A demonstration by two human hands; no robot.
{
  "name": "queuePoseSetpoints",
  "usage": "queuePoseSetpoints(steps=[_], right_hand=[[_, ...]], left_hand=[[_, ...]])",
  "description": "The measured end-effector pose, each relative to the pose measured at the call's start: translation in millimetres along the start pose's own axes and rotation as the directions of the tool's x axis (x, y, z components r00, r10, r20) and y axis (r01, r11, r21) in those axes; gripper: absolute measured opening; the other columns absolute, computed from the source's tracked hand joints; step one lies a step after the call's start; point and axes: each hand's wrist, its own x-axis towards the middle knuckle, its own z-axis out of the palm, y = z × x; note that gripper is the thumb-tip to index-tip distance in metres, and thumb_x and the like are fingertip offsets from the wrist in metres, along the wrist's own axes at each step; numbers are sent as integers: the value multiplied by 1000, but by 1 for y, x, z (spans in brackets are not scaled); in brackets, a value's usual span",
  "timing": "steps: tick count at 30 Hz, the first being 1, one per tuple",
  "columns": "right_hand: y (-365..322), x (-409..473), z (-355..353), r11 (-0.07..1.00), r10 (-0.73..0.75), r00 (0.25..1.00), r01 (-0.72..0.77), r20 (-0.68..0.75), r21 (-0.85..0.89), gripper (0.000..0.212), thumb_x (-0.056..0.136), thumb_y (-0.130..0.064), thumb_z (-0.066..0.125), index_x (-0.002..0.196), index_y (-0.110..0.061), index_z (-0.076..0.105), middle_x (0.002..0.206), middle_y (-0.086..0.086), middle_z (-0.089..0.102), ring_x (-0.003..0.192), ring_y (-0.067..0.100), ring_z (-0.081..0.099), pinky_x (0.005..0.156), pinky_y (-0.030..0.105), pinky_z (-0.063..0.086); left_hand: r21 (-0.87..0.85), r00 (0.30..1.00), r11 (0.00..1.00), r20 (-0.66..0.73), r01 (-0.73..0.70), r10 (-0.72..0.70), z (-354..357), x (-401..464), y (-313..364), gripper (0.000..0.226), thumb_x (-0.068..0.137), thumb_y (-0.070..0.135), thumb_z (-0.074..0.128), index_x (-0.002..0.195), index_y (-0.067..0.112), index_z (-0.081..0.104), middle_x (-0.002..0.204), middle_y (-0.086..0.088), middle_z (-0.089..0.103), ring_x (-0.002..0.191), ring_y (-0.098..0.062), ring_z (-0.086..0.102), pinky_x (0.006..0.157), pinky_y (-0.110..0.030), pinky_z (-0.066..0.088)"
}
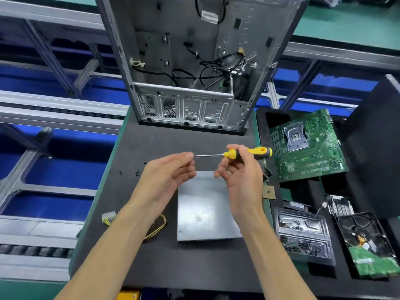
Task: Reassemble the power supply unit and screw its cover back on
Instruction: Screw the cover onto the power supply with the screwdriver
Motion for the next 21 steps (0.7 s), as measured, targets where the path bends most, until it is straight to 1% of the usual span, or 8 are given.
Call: queuePoseSetpoints(steps=[3,7,13,15,17,18,19,21], right_hand=[[9,-3,9,998,33,999,-33,-2,55,34,103,-22,50,83,-19,77,68,5,56,61,17,57,54,31,53],[16,-5,20,989,88,996,-83,-35,120,29,106,-20,49,91,-12,73,77,9,53,65,17,57,55,31,53],[22,0,25,968,163,985,-151,-47,198,25,104,-24,51,96,-10,70,76,5,53,65,16,55,54,29,52],[24,4,24,950,205,978,-186,-49,251,25,103,-26,53,94,-11,71,73,4,54,62,15,54,54,28,52],[26,9,22,935,225,973,-200,-55,292,26,102,-27,52,93,-11,69,69,2,54,57,14,53,52,26,50],[27,12,20,930,228,972,-200,-55,308,25,103,-27,51,93,-11,67,67,2,53,56,14,51,51,25,49],[28,15,19,925,231,972,-202,-53,321,24,103,-28,51,93,-11,66,66,0,52,54,13,50,50,24,47],[32,21,16,916,238,970,-211,-40,341,24,103,-28,49,91,-11,62,62,-2,49,51,12,45,47,23,42]], left_hand=[[26,999,999,-20,-42,43,-6,3,5,13,90,9,72,83,8,83,82,-9,72,74,-16,70,68,-22,58],[90,991,990,-70,-108,115,-13,8,9,12,89,14,75,80,8,81,78,-10,71,70,-17,68,67,-22,57],[128,988,982,-42,-140,147,-16,14,10,15,91,16,75,80,7,80,78,-11,73,71,-19,70,67,-23,58],[123,991,984,-12,-129,132,-17,17,11,16,91,22,75,83,9,81,83,-13,75,74,-21,71,68,-25,58],[155,991,980,-23,-124,129,-23,19,10,21,89,35,77,88,14,81,85,-10,76,78,-19,72,68,-24,58],[228,987,964,-56,-136,152,-28,21,6,25,84,43,78,91,18,81,86,-5,76,80,-16,72,68,-22,57],[344,978,928,-94,-141,184,-33,22,0,31,79,48,80,96,23,79,89,0,76,82,-11,71,70,-19,56],[598,970,795,-120,-100,213,-43,22,-17,52,72,53,86,115,29,69,104,10,72,95,0,65,79,-15,51]])
